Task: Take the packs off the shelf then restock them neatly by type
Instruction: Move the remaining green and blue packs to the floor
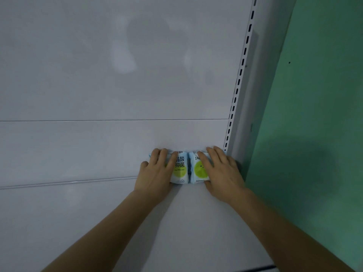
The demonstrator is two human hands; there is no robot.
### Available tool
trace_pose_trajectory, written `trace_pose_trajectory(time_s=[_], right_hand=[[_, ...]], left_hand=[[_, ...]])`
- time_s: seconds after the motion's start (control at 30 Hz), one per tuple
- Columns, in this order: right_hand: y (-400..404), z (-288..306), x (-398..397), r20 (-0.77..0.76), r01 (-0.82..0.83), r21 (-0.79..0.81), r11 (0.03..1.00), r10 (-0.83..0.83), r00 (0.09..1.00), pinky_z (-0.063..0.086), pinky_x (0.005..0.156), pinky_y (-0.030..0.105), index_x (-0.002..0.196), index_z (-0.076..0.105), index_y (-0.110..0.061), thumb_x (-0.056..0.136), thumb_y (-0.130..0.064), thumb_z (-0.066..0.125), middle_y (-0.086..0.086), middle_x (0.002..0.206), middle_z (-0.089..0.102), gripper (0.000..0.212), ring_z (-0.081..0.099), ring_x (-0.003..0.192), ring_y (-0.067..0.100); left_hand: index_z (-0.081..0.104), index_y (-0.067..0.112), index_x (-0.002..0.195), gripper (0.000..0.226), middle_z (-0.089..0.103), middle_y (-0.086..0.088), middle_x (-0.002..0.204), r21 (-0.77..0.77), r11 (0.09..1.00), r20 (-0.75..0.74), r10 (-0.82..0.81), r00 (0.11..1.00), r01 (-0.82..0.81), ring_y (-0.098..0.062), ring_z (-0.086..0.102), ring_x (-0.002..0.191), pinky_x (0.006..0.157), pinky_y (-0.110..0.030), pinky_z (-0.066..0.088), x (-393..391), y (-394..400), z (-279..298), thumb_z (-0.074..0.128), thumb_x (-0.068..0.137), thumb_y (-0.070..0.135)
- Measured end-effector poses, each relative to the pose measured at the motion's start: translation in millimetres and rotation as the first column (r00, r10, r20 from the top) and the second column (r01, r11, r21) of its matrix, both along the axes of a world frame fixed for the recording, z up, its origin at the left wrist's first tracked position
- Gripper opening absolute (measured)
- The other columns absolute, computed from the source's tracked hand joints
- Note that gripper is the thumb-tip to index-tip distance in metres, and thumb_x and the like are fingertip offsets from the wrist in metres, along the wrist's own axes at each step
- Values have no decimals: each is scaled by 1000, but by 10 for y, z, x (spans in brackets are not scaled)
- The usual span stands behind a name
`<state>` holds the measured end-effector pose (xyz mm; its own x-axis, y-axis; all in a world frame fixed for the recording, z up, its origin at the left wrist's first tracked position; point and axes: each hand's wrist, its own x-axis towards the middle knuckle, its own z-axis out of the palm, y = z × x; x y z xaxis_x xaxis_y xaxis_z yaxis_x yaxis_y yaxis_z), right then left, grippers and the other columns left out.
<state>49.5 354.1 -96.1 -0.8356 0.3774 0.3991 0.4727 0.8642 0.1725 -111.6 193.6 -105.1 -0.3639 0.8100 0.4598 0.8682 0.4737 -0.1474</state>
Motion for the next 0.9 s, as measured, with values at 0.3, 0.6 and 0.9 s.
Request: trace_pose_trajectory(time_s=[0.3, 0.6, 0.9], right_hand=[[-32, 313, 149, -49, -178, -2, 984, 178, 983, 17, 122, 52, 158, 19, -19, 92, -51, 53, 9, 164, 20, 81, 12, 152, 30], [-956, 459, -196, -115, -454, -37, 890, 447, 887, 31, 114, 56, 150, 39, -12, 91, -51, 41, 11, 155, 38, 71, 29, 146, 32], [-2503, 537, -820, -96, -696, -17, 717, 692, 715, 16, 122, 50, 157, 24, -16, 98, -52, 42, 9, 164, 22, 71, 12, 153, 28]], left_hand=[[35, 19, 148, 86, 40, -11, 149, 117, 989, 62, 79, 995, -86, -35, 34, 137, 97, -51, 46, 179, -308, 210, 71, 78, 52], [34, 18, 150, 71, 41, -7, 150, 196, 928, 115, 299, 947, -317, -30, 33, 140, 106, -48, 43, 338, -1225, 262, 54, 93, 55], [28, 21, 153, 72, 37, -6, 155, 227, 781, 126, 568, 813, -581, -29, 29, 143, 111, -48, 38, 392, -2938, 395, 48, 95, 58]])
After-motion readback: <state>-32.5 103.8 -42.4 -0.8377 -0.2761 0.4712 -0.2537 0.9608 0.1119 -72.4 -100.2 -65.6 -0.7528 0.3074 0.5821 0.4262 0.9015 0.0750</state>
